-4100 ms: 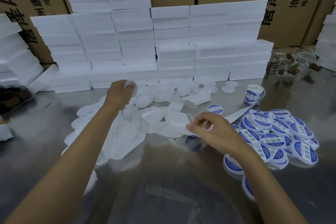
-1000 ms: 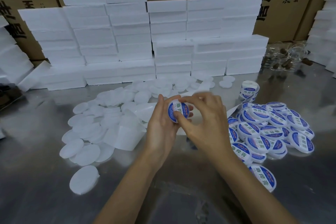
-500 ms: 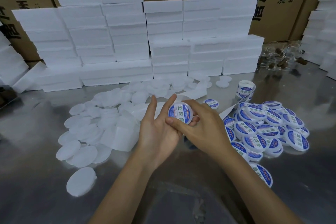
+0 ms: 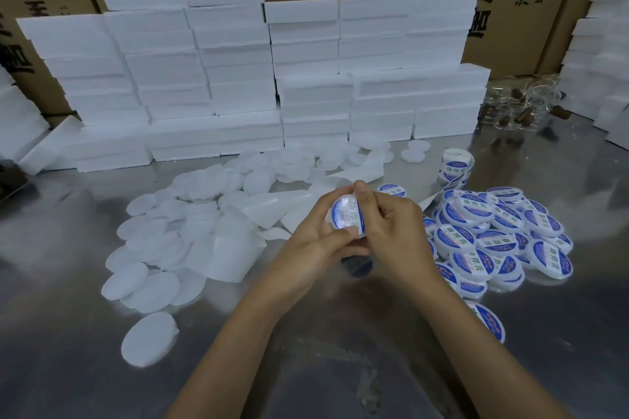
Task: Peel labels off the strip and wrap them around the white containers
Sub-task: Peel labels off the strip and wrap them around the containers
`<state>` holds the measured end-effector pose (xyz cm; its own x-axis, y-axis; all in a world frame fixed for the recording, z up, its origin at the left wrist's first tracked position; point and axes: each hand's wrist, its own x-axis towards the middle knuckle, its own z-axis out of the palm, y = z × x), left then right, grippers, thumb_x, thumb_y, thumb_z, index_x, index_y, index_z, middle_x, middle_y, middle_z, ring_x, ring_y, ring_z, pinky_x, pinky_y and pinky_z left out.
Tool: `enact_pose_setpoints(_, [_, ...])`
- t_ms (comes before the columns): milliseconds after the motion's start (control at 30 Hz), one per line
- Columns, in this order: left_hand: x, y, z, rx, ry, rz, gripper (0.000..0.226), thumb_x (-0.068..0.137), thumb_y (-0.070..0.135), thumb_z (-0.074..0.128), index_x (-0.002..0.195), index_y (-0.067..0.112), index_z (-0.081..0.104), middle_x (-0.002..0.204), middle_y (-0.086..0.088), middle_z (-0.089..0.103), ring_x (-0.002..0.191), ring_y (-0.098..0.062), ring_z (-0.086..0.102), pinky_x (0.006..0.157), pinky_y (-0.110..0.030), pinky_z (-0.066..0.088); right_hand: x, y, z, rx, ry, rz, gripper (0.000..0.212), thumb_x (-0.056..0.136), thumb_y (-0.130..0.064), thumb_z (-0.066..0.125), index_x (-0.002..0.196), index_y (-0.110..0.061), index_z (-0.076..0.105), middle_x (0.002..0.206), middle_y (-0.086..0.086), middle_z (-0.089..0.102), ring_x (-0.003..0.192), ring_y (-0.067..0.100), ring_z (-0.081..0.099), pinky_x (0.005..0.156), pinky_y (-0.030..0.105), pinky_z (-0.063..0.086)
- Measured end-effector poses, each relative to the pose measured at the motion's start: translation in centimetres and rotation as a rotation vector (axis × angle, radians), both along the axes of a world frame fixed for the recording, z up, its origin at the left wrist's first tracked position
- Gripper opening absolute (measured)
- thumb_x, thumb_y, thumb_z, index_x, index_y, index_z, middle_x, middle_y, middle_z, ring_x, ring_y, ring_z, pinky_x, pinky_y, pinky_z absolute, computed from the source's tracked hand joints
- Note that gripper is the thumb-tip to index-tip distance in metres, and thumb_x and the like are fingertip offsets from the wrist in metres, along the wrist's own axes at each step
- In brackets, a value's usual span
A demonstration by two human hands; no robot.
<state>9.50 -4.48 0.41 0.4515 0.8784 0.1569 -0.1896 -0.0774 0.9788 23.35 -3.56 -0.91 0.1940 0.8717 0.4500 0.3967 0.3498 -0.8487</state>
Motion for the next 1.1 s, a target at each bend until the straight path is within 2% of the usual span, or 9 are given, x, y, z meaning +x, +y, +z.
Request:
enact_pose_setpoints(67, [0.1, -0.1, 0.0, 0.063, 0.073, 0.081, 0.036, 0.103, 0.001, 0.049, 0.135, 0.017, 0.050, 0.090, -0.009, 0.075, 0.076, -0.024, 0.074, 0.076, -0.030, 0.061, -0.1, -0.1, 0.2, -0.027, 0.035, 0.049, 0.052, 0.102, -0.042, 0.045, 0.060, -0.017, 0.061, 0.048, -0.006, 0.055, 0.047, 0.003, 0.048, 0.050, 0.017, 0.037])
enact_pose_setpoints(133, [0.3, -0.1, -0.1, 0.066, 0.076, 0.154, 0.025, 0.105, 0.010, 0.048, 0.129, 0.017, 0.049, 0.073, -0.018, 0.071, 0.058, -0.028, 0.070, 0.062, -0.032, 0.061, -0.1, -0.2, 0.5, -0.085, 0.085, 0.136, 0.053, 0.103, -0.046, 0.042, 0.077, -0.009, 0.068, 0.063, 0.003, 0.066, 0.061, 0.008, 0.061, 0.060, 0.028, 0.048])
enact_pose_setpoints(200, [0.6, -0.2, -0.2, 0.057, 0.057, 0.216, 0.015, 0.107, 0.020, 0.044, 0.121, 0.020, 0.048, 0.060, -0.018, 0.064, 0.046, -0.029, 0.062, 0.046, -0.032, 0.054, 0.0, -0.5, 0.8, -0.131, 0.059, 0.241, 0.040, 0.101, -0.050, 0.043, 0.092, -0.023, 0.071, 0.070, 0.005, 0.070, 0.071, 0.013, 0.069, 0.071, 0.034, 0.055])
enact_pose_setpoints(333, [0.7, 0.3, -0.7, 0.011, 0.065, 0.419, 0.024, 0.107, 0.037, 0.039, 0.106, 0.022, 0.058, 0.044, -0.010, 0.049, 0.033, -0.024, 0.048, 0.034, -0.024, 0.037, 0.0, -0.8, 0.9, -0.212, -0.164, 0.256, 0.040, 0.086, -0.072, 0.051, 0.094, -0.034, 0.063, 0.064, 0.002, 0.069, 0.066, 0.018, 0.069, 0.067, 0.046, 0.059])
enact_pose_setpoints(467, [0.5, 0.4, -1.1, -0.041, 0.074, 0.454, 0.038, 0.107, 0.045, 0.036, 0.094, 0.026, 0.066, 0.045, -0.009, 0.046, 0.034, -0.019, 0.042, 0.037, -0.021, 0.032, -0.4, -0.8, 0.8, -0.147, -0.209, 0.195, 0.049, 0.090, -0.059, 0.055, 0.073, -0.013, 0.057, 0.062, 0.007, 0.055, 0.061, 0.024, 0.058, 0.060, 0.048, 0.054])
enact_pose_setpoints(633, [0.4, 0.2, -0.8, -0.020, 0.113, 0.306, 0.019, 0.105, 0.036, 0.047, 0.111, 0.032, 0.064, 0.050, -0.002, 0.047, 0.039, -0.017, 0.041, 0.042, -0.023, 0.031, -0.1, -0.3, 0.4, -0.129, -0.193, 0.125, 0.046, 0.102, -0.039, 0.044, 0.068, -0.010, 0.057, 0.055, -0.001, 0.057, 0.055, 0.017, 0.054, 0.058, 0.042, 0.048])
enact_pose_setpoints(800, [0.7, 0.2, -0.7, 0.035, 0.151, 0.285, 0.017, 0.101, 0.025, 0.058, 0.118, 0.025, 0.061, 0.049, 0.006, 0.046, 0.037, -0.012, 0.035, 0.039, -0.024, 0.033, 0.1, 0.1, 0.2, -0.130, -0.133, 0.065, 0.056, 0.105, -0.039, 0.040, 0.058, -0.011, 0.048, 0.041, -0.008, 0.043, 0.043, 0.007, 0.039, 0.048, 0.018, 0.027])
enact_pose_setpoints(967, [0.5, 0.4, -1.0, 0.034, 0.117, 0.471, 0.017, 0.101, 0.032, 0.056, 0.098, 0.018, 0.065, 0.061, -0.001, 0.059, 0.036, -0.011, 0.034, 0.037, -0.023, 0.031, -0.2, 0.2, 0.2, -0.259, -0.008, 0.273, 0.062, 0.099, -0.056, 0.043, 0.061, -0.008, 0.040, 0.051, -0.003, 0.035, 0.050, 0.011, 0.034, 0.052, 0.027, 0.030])
enact_pose_setpoints(1100, [0.2, 0.8, -0.9, -0.060, 0.029, 0.578, 0.037, 0.103, 0.043, 0.048, 0.089, 0.018, 0.071, 0.063, -0.003, 0.065, 0.036, -0.009, 0.041, 0.036, -0.019, 0.029, -0.3, -0.1, 0.4, -0.405, -0.008, 0.446, 0.045, 0.093, -0.056, 0.055, 0.067, -0.021, 0.043, 0.059, 0.001, 0.033, 0.050, 0.014, 0.031, 0.047, 0.026, 0.029])
